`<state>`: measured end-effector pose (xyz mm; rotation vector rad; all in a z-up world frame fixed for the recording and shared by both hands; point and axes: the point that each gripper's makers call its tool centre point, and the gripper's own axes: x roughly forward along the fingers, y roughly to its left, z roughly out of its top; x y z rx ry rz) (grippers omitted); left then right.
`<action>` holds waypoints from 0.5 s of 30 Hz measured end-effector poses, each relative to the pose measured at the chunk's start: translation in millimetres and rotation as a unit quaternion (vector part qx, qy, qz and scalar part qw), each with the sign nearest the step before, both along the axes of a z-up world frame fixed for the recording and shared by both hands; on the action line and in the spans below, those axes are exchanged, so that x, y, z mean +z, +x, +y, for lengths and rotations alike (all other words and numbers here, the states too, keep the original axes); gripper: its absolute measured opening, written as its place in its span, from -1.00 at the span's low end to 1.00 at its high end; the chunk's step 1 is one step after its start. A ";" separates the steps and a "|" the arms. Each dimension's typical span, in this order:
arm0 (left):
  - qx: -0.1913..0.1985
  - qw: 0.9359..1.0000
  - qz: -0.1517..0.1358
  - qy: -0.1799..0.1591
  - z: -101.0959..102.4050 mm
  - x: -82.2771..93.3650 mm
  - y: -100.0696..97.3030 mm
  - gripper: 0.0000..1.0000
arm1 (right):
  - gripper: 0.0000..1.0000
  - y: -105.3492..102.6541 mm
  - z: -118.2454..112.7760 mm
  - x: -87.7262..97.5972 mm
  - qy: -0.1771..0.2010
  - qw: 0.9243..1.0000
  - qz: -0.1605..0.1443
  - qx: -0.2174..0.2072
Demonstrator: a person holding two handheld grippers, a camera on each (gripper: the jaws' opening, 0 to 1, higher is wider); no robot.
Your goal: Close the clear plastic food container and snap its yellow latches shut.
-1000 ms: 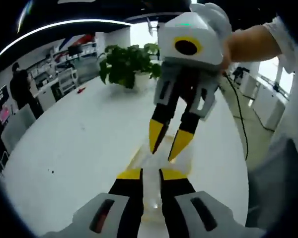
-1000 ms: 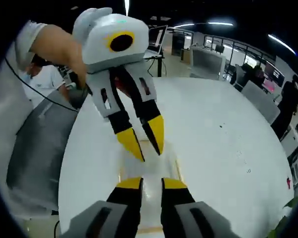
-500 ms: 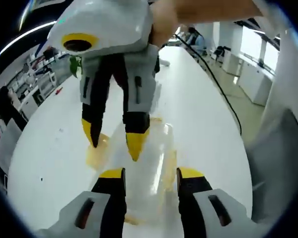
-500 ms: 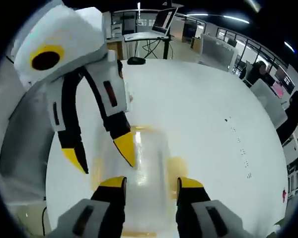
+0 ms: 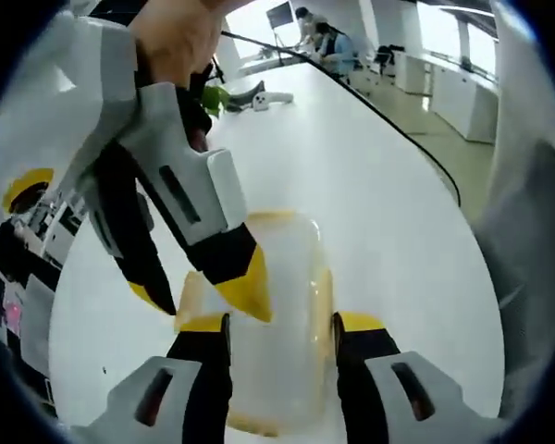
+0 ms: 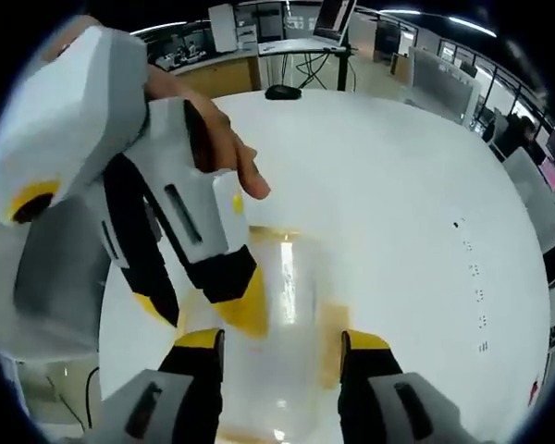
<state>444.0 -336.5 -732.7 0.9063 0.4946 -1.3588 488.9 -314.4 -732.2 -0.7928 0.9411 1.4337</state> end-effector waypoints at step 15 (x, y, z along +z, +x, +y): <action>-0.006 1.000 0.007 0.021 -3.7 0.2 1.7 -0.15 | 0.13 -3.1 1.2 -7.7 -0.035 0.998 0.048 0.013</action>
